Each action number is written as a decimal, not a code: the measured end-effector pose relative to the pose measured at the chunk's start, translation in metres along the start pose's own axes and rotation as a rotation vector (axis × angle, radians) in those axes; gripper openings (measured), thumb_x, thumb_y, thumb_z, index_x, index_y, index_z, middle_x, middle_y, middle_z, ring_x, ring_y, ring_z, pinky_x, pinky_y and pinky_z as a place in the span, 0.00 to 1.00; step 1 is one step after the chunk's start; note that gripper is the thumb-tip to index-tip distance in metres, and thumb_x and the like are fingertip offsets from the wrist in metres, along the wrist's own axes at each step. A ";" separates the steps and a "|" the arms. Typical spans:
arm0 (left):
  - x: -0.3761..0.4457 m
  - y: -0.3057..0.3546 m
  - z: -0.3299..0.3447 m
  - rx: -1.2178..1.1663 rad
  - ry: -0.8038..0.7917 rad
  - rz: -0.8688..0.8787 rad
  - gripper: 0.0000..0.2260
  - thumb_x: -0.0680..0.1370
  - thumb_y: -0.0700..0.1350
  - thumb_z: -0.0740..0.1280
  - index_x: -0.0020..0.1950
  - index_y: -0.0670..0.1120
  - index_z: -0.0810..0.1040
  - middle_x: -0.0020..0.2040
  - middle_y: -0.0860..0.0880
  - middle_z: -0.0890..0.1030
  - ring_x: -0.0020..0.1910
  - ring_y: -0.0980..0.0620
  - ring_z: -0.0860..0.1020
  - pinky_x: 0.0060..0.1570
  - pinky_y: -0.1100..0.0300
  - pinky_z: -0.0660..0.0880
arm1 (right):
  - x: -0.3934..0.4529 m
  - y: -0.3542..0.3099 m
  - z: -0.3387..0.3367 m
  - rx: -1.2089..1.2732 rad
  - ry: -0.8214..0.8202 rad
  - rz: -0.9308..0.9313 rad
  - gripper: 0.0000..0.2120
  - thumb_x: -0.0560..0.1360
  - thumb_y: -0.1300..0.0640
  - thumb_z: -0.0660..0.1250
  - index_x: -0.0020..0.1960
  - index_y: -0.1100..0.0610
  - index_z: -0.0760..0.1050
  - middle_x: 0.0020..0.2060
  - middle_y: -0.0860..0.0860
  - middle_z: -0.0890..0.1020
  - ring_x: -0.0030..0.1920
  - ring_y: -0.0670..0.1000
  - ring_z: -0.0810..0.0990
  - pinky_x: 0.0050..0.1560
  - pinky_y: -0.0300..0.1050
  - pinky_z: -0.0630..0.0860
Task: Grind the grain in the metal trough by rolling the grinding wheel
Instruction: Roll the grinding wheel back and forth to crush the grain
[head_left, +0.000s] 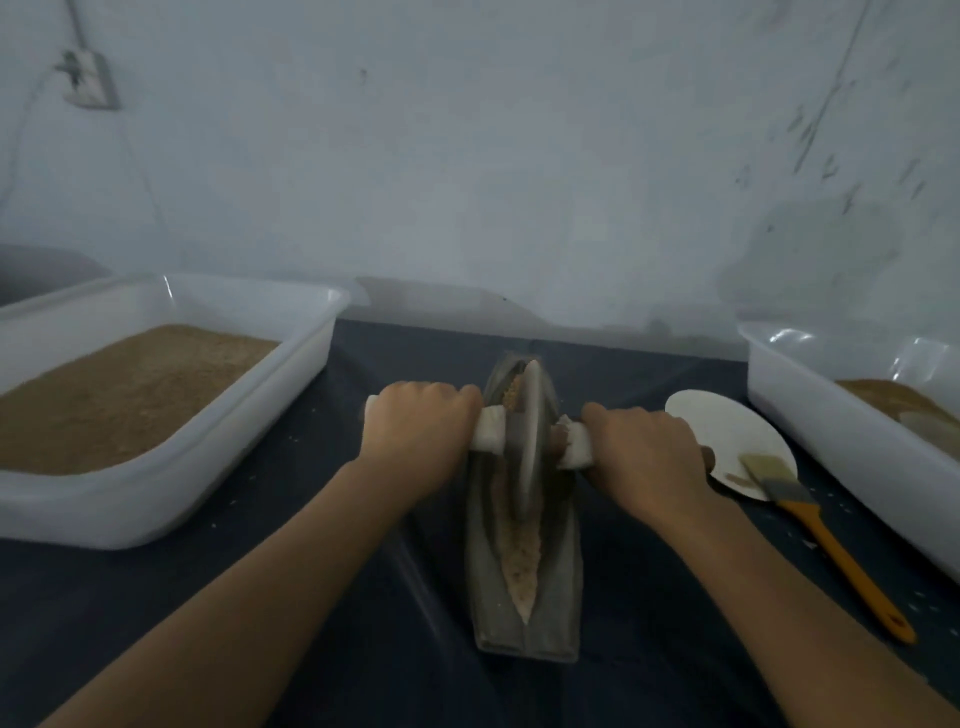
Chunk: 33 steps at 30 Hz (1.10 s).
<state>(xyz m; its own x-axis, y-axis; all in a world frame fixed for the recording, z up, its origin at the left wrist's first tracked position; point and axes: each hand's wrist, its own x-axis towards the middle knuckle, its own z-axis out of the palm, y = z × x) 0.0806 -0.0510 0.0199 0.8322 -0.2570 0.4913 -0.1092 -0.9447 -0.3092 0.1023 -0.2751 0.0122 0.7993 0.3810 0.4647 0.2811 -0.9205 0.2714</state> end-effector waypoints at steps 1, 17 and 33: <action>0.005 0.000 0.004 -0.011 0.012 -0.010 0.10 0.72 0.46 0.67 0.40 0.51 0.64 0.37 0.52 0.78 0.33 0.48 0.77 0.27 0.59 0.55 | 0.008 0.001 0.003 -0.013 0.005 0.005 0.18 0.70 0.50 0.69 0.40 0.48 0.57 0.28 0.45 0.67 0.26 0.49 0.60 0.27 0.43 0.50; -0.032 -0.011 -0.008 -0.152 -0.107 0.021 0.15 0.72 0.55 0.67 0.40 0.57 0.59 0.32 0.55 0.64 0.30 0.53 0.66 0.31 0.57 0.61 | -0.023 -0.009 -0.033 -0.067 -0.052 -0.095 0.17 0.66 0.52 0.73 0.43 0.48 0.64 0.35 0.47 0.78 0.33 0.52 0.77 0.30 0.44 0.60; 0.002 -0.022 -0.018 -0.344 -0.439 0.163 0.06 0.71 0.52 0.67 0.46 0.55 0.72 0.44 0.53 0.79 0.42 0.52 0.77 0.41 0.58 0.70 | -0.004 0.005 -0.042 0.142 -0.275 -0.171 0.09 0.72 0.49 0.65 0.42 0.44 0.64 0.37 0.45 0.74 0.36 0.47 0.73 0.33 0.41 0.65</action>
<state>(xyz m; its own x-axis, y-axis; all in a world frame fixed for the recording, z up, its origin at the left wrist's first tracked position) 0.0749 -0.0338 0.0421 0.9293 -0.3654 0.0533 -0.3641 -0.9308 -0.0339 0.0777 -0.2776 0.0471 0.8420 0.5110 0.1730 0.4789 -0.8556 0.1964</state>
